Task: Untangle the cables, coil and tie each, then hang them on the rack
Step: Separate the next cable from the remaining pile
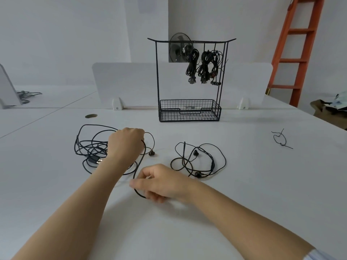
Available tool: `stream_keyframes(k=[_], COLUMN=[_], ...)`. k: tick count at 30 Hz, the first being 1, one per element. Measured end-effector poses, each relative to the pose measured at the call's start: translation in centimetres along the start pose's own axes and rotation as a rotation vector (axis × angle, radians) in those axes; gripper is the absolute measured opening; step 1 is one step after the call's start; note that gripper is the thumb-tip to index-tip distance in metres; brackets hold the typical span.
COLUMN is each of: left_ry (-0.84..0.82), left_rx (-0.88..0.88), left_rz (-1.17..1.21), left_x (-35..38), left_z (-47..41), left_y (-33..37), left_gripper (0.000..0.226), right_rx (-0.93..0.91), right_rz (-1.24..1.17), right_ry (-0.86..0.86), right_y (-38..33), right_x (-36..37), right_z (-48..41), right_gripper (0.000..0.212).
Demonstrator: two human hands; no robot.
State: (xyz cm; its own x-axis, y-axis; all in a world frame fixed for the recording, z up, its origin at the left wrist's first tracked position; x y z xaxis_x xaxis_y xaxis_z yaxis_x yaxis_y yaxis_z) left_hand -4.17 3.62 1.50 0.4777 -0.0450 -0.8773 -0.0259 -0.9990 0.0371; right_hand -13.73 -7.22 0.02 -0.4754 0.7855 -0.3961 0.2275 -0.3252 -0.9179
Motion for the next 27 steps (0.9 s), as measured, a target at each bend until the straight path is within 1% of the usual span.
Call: stream_keyframes(k=[2,4,5,7,8,9,10,12,14,17,19,20,23,24,25,27], left_ry=[0.005,0.011,0.017,0.033,0.041,0.048,0.055,0.055,0.05,0.025,0.002,-0.001,0.0,-0.003,-0.001,0.056], left_rx=[-0.014,-0.023,-0.027,-0.045,-0.058,-0.069,-0.075,-0.082,-0.061,-0.018,-0.041,-0.059,-0.072,-0.071,-0.069,-0.063], left_rz=[0.036,0.082,0.102,0.156,0.184,0.202,0.212,0.207,0.184,0.141,0.153,0.18,0.254,0.266,0.271,0.263], left_x=[-0.1,-0.2,-0.2,-0.1,-0.1,-0.1,0.0,-0.1,-0.1,-0.2,-0.3,-0.4,-0.2,-0.2,-0.2,-0.5], left_z=[0.1,0.1,0.1,0.0,0.0,-0.1,-0.1,-0.1,0.0,0.3,0.3,0.3,0.1,0.1,0.0,0.1], left_y=[0.0,0.1,0.2,0.2,0.1,0.1,0.1,0.1,0.2,0.5,0.6,0.5,0.3,0.2,0.1,0.0], left_gripper=[0.024,0.022,0.021,0.018,0.018,0.018,0.019,0.02,0.021,0.018,0.02,0.02,0.024,0.025,0.025,0.023], right_rx=[-0.004,-0.007,0.0,0.024,0.037,0.047,0.049,0.003,-0.057,-0.102,-0.12,-0.136,-0.228,-0.26,-0.296,-0.388], right_rz=[0.156,0.317,0.401,0.608,0.681,0.703,0.678,0.518,0.31,0.108,-0.057,-0.128,-0.178,-0.194,-0.231,-0.376], right_ry=[0.094,0.182,0.202,0.214,0.221,0.236,0.244,0.234,0.224,0.183,0.139,0.134,0.144,0.17,0.236,0.472], right_y=[0.1,0.4,0.6,1.1,1.4,1.6,1.6,1.6,1.4,0.8,0.8,0.8,0.8,0.5,0.0,-1.1], right_x=[0.2,0.3,0.3,-0.1,-0.6,-1.1,-1.6,-2.3,-2.1,-0.9,-0.2,-0.1,-0.4,-0.8,-1.6,-4.2], right_z=[-0.5,-0.8,-0.9,-1.1,-1.1,-1.1,-1.1,-0.9,-0.7,-0.8,-1.1,-1.2,-1.1,-1.1,-1.2,-1.2], right_gripper=[0.034,0.041,0.041,0.03,0.025,0.026,0.029,0.036,0.036,0.039,0.046,0.046,0.038,0.037,0.037,0.037])
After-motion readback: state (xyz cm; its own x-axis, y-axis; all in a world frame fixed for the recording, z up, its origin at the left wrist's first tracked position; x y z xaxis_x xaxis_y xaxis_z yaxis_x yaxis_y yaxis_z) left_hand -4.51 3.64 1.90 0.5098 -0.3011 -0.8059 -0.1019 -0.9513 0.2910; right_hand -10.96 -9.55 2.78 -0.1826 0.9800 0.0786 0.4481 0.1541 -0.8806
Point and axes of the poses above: each hand's wrist, its own z-axis away from the middle knuckle, its own x-axis out of the palm, y = z × x, the point moved 1 cm from there along -z, towards the middle knuckle, and after that the axes turned 12 degrees about -x, right-handed, at the moved point
